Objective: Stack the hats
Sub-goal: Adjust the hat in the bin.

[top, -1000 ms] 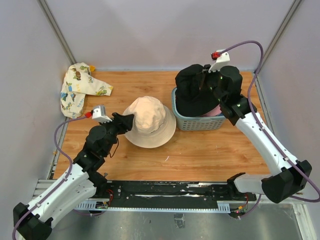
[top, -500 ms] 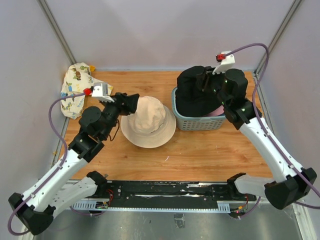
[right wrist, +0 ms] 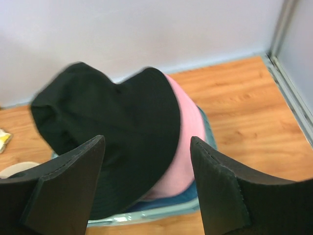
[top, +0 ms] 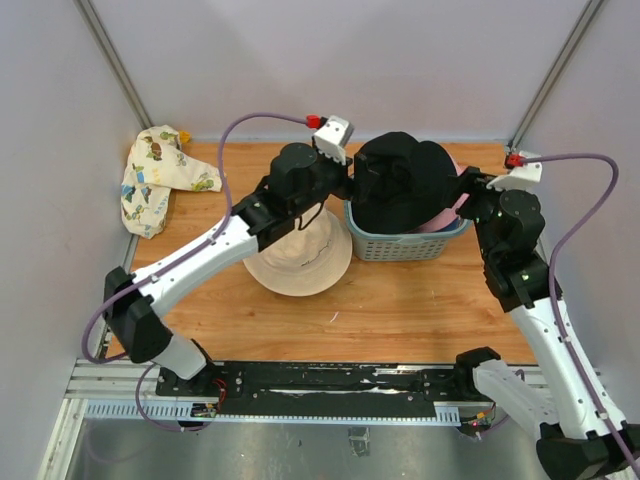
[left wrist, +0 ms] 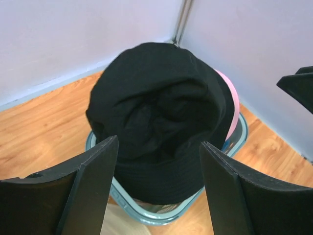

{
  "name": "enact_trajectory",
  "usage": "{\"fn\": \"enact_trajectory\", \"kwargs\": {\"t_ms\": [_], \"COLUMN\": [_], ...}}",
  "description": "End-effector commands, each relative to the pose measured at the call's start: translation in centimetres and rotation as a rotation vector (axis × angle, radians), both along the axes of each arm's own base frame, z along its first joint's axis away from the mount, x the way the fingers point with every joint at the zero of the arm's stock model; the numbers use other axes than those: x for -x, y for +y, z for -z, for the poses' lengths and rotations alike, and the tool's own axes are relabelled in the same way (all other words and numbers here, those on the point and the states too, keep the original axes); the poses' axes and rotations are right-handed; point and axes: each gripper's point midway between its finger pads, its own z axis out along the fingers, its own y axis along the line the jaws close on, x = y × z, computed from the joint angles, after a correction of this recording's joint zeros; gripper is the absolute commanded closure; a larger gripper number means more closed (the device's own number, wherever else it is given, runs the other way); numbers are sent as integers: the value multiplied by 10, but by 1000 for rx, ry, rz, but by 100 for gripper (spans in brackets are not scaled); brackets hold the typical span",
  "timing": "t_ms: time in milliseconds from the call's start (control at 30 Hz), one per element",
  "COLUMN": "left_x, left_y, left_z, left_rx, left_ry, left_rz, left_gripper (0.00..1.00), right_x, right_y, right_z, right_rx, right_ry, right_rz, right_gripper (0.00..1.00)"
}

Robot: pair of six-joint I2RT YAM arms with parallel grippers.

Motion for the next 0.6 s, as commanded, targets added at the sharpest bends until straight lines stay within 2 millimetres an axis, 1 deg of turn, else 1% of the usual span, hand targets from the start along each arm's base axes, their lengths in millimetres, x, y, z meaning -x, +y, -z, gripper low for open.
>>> {"fn": "enact_trajectory", "kwargs": {"t_ms": [0, 167, 400, 567], "left_x": [-13, -34, -62, -75], "left_y": [-23, -37, -39, -45], "left_z": [1, 11, 22, 28], "left_rx": [-96, -166, -236, -269], "left_ry": [-63, -93, -165, -225], "left_rz": [47, 38, -41, -54], "left_gripper": [27, 28, 26, 27], "right_x": [6, 5, -2, -7], "right_y": [-26, -35, -37, -40], "right_z": [30, 48, 69, 81], "right_rx": [-97, -156, -177, -188], "right_ry": [62, 93, 127, 149], "right_rz": [67, 65, 56, 62], "right_gripper": [28, 28, 28, 29]}}
